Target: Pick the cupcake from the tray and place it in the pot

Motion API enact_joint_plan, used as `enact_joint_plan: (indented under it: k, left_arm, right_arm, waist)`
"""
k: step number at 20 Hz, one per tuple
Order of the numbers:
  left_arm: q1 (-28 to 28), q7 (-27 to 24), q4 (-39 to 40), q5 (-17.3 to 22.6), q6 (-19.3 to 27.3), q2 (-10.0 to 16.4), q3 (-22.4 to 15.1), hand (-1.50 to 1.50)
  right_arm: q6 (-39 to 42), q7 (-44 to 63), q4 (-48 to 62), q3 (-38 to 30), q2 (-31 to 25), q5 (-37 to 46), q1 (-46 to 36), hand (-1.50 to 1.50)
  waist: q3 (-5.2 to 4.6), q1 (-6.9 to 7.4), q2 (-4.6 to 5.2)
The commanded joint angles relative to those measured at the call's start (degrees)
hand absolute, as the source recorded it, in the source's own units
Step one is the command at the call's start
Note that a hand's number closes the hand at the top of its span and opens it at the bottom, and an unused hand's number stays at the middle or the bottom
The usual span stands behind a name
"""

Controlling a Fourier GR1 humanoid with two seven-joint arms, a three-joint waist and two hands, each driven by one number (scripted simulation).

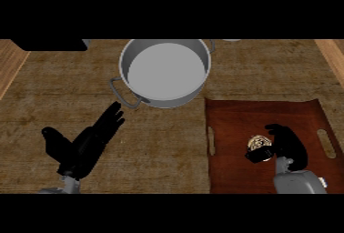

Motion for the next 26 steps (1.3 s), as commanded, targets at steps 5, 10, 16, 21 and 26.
enact_joint_plan:
  k: [5,10,16,21,26]
  left_arm:
    - [-2.8,-0.1,2.7,-2.8,-0.4,-3.2,1.7,0.00]
    - [-3.3,3.4,1.1,-2.4,-1.3,-2.9,3.1,0.00]
    - [-1.7,-0.5,3.6,-1.6,-5.1,-1.9,3.7,0.00]
    - [-3.0,2.3,1.7,-3.5,-2.5,-3.7,1.1,0.00]
    - [-3.9,1.5,3.5,-2.9,-2.4,-3.2,3.3,0.00]
  right_arm:
    - [-1.1,-1.3,0.0,1.9,3.8,3.3,-0.1,1.50]
    - [-0.6,-3.4,1.2,1.8,3.1,5.5,-1.1,1.50]
    - [-10.9,13.5,-0.2,19.1,9.0,10.4,-2.5,1.50]
    - [-17.2,23.9,2.3,31.8,9.1,12.4,-5.6,1.50]
    - [-15.5,24.0,2.6,30.1,9.1,18.3,-7.8,1.50]
  waist:
    - [0.03,-0.13,0.04]
    - [0.04,-0.10,0.02]
    - [0.00,0.48,0.01]
    - [0.02,2.36,-0.18]
    - [-0.19,0.62,-0.29]
